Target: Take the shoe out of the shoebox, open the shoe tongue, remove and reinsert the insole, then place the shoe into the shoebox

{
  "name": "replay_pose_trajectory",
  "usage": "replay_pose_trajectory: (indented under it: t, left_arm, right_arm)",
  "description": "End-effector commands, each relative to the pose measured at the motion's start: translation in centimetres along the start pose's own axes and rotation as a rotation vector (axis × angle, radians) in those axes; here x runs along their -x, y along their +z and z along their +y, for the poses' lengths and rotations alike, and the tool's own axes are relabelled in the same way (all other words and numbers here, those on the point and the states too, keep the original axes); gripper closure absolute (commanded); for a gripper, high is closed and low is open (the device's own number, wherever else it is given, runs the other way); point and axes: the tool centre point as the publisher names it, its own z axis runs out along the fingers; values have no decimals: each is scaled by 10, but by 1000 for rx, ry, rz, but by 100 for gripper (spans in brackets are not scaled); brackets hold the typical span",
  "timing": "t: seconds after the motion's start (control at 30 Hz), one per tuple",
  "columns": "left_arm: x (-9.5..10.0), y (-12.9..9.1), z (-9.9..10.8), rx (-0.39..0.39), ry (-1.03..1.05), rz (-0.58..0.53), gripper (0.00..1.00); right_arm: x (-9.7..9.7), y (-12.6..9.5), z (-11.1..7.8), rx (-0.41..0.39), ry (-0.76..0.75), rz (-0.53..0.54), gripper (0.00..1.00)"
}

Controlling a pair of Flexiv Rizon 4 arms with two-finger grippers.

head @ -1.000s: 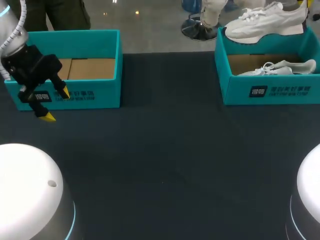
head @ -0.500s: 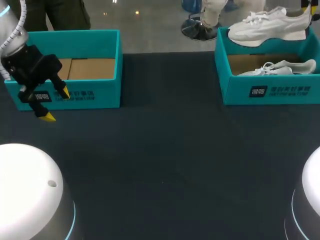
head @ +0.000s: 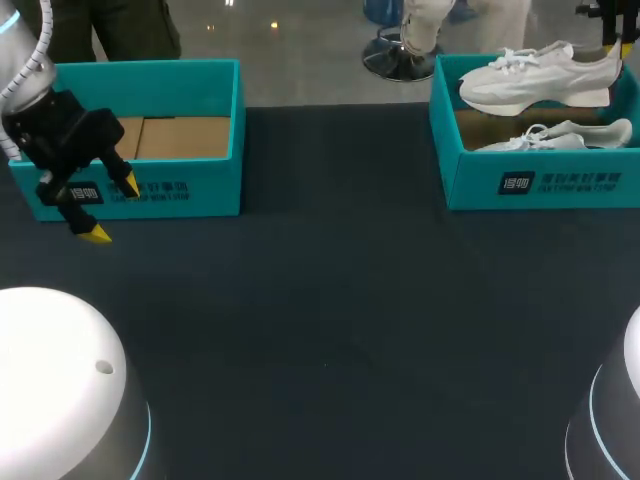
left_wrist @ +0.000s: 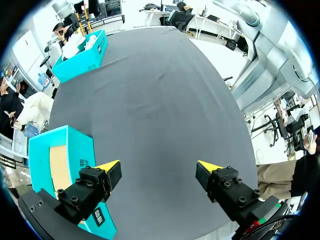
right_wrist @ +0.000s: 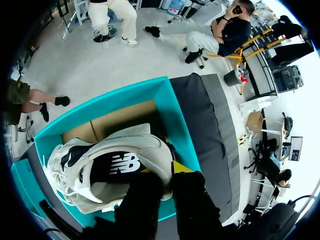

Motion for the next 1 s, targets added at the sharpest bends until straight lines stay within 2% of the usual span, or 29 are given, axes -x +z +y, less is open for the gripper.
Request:
replay_pose_trajectory:
  t: [0.03,0.57,1.0]
  left_arm:
    - [-1,0,0,2,0,0,0]
    - [-1,0,0,2,0,0,0]
    - [-1,0,0,2,0,0,0]
  right_arm:
    - [0,20,4,6,8,1,100]
    - [-1,70,14,11,44,20,100]
    - [-18,102,11,-30,59,59,100]
